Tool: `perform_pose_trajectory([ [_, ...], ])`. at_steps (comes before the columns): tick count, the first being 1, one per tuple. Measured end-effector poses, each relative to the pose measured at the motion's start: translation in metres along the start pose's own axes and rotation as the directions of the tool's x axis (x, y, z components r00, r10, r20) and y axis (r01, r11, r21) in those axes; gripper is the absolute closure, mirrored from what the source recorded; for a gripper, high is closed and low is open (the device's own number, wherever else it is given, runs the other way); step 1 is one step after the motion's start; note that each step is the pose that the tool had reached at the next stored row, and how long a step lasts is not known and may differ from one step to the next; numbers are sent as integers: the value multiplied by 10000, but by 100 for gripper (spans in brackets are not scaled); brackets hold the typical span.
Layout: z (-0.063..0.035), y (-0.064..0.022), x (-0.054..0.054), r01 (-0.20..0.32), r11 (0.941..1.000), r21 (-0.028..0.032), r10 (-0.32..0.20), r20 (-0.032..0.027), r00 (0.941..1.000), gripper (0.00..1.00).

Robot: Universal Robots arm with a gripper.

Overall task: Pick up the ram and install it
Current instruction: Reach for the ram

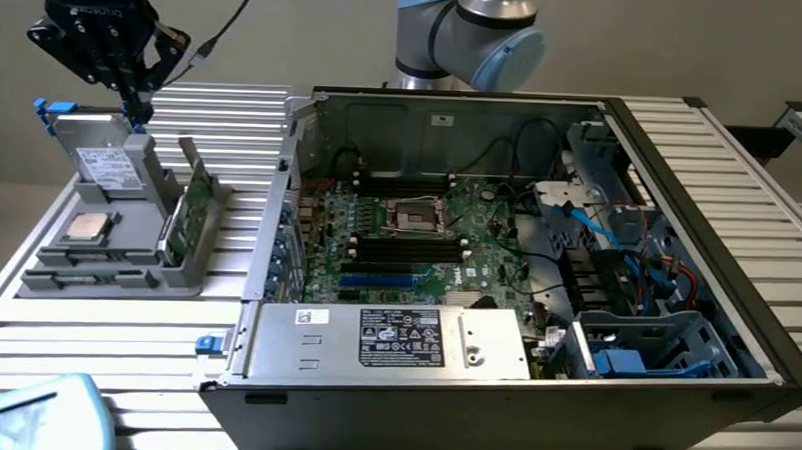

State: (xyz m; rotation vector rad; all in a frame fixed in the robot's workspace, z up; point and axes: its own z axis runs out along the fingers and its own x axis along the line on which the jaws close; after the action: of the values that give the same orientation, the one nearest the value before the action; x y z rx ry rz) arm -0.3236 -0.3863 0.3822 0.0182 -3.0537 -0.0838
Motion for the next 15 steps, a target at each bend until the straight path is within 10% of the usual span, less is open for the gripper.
perform_pose_trajectory([
  [15,44,-6,351,574,9983,51,-574,-33,9983,89],
])
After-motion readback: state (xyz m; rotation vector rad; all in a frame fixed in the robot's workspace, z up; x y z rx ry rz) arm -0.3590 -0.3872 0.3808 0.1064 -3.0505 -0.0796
